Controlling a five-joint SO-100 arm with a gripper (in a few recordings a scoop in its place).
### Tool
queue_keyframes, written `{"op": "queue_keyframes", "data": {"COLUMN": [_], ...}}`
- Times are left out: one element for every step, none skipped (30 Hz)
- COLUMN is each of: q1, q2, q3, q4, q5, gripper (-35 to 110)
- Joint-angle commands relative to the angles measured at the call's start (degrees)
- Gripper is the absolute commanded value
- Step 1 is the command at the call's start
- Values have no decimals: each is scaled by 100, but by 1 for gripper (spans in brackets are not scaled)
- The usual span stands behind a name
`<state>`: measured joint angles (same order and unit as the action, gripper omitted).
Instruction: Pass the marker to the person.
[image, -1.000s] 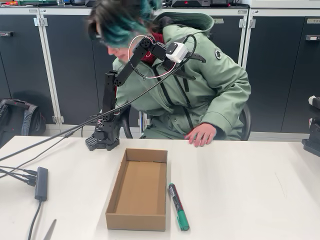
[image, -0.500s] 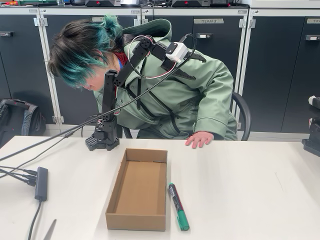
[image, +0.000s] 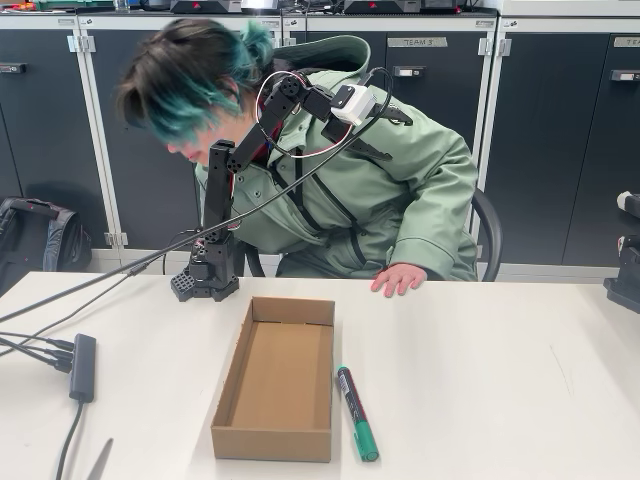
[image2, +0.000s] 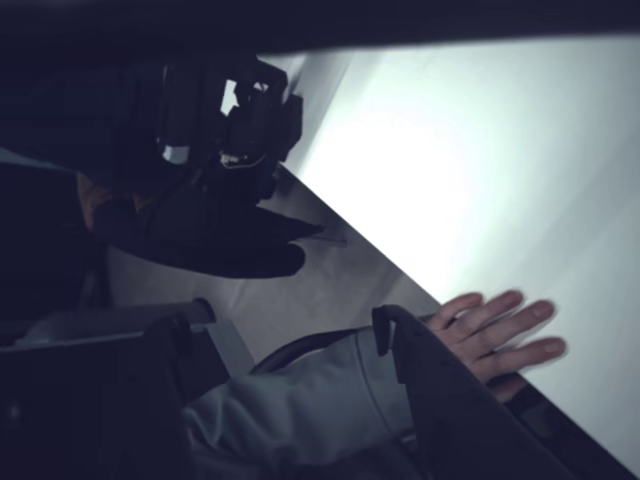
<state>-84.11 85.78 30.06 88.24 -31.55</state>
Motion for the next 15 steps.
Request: {"op": "queue_keyframes", "data": {"q1": [26,26,26,26,26,26,26,26,26,26,26,26,26,26,35], "q2": [387,387,387,387,387,387,387,387,387,396,404,404,413,413,413], "q3": [-123,-123,-114,-114,-114,-114,-123,-123,-123,-114,-97,-88,-88,-88,-88], "q4": [9,18,18,9,-9,-18,-35,-44,-53,-53,-53,-53,-44,-44,-44], "q5": [-97,-105,-123,-132,-141,-141,-141,-141,-141,-141,-141,-141,-149,-149,-149], "gripper": [41,41,41,41,41,41,41,41,41,41,41,41,41,41,41]}}
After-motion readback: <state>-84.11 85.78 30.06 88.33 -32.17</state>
